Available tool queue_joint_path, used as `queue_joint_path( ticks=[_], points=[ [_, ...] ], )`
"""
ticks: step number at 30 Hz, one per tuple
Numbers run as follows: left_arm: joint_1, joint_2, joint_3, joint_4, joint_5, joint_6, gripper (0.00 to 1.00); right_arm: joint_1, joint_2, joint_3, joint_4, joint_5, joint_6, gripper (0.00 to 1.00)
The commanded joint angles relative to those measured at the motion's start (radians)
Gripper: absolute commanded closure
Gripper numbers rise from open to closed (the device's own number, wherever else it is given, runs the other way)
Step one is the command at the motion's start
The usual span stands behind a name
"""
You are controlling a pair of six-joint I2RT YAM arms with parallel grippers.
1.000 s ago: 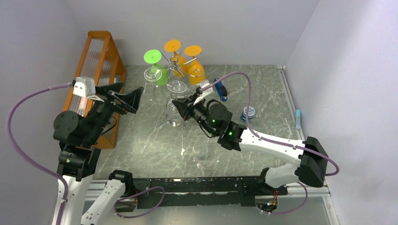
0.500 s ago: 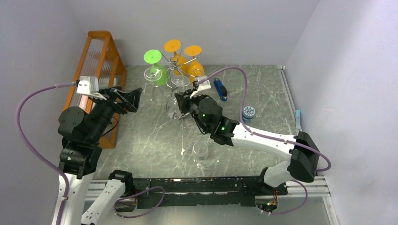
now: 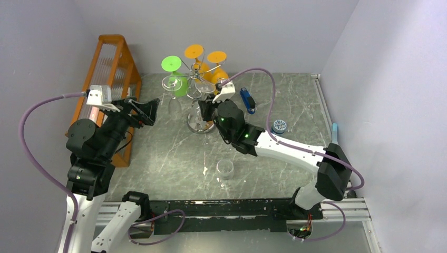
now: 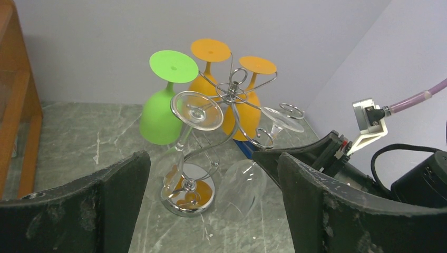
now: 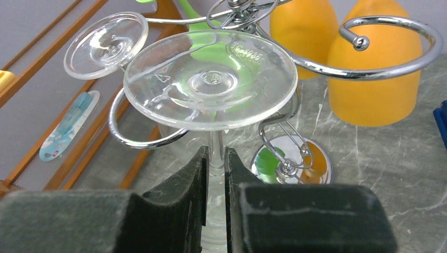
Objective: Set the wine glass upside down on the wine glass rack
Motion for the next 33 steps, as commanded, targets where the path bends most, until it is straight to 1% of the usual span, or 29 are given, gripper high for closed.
queue_joint_path(
  ticks=[1,4,7,14,19,25,33],
  points=[
    [0.001,0.004,-0.004,-0.030,-0.021,0.002,0.07,-0.032,0.008,0.057,-0.004,-0.073,0.007,1.00],
    [0.001,0.003,-0.008,-0.027,-0.022,-0.002,0.07,-0.045,0.031,0.088,-0.026,-0.134,-0.020,1.00],
    [0.001,0.003,-0.009,-0.027,-0.020,-0.003,0.07,-0.051,0.042,0.096,-0.013,-0.192,-0.058,1.00],
    [0.001,0.007,-0.010,-0.028,-0.019,-0.004,0.07,-0.060,0.060,0.098,0.027,-0.274,-0.102,1.00],
    [0.001,0.007,-0.011,-0.031,-0.023,-0.004,0.07,-0.063,0.042,0.059,0.107,-0.353,-0.121,1.00],
    [0.002,0.007,-0.011,-0.033,-0.025,-0.004,0.07,-0.071,0.024,0.023,0.160,-0.441,-0.131,1.00],
    [0.001,0.004,-0.019,-0.030,-0.023,-0.009,0.07,-0.071,-0.025,-0.063,0.238,-0.466,-0.143,1.00]
  ],
)
